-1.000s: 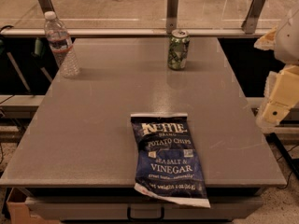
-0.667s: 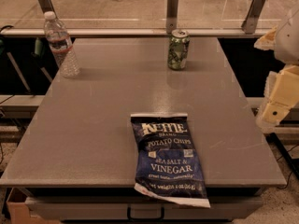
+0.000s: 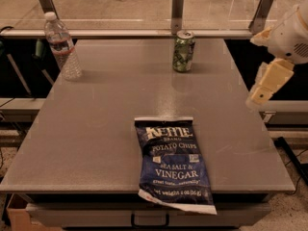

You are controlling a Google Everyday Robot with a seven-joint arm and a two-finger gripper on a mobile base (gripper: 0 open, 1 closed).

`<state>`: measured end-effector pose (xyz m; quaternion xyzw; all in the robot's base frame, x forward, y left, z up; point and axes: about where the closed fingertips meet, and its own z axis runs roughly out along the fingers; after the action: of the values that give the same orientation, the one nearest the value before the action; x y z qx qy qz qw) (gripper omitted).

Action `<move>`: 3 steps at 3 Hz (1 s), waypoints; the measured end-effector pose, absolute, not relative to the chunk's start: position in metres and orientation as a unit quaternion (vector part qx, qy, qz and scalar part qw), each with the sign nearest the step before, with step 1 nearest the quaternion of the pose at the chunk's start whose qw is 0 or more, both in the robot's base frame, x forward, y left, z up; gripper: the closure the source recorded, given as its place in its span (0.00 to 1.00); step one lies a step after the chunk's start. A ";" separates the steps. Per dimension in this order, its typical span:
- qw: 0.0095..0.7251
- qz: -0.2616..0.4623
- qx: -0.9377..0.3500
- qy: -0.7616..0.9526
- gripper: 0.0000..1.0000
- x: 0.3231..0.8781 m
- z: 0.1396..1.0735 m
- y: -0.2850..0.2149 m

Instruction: Knock green can over

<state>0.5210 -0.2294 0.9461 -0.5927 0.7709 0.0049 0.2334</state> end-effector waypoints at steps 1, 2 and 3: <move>0.277 0.054 -0.574 0.768 0.00 0.580 0.921 -0.229; 0.309 0.118 -0.561 0.759 0.00 0.625 0.890 -0.200; 0.338 0.178 -0.550 0.743 0.00 0.659 0.870 -0.165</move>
Offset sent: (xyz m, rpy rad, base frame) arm 0.1547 0.0626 -0.0888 0.4555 0.0380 0.0435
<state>0.6590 -0.1650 0.8702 -0.5504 0.7426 0.1777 0.3377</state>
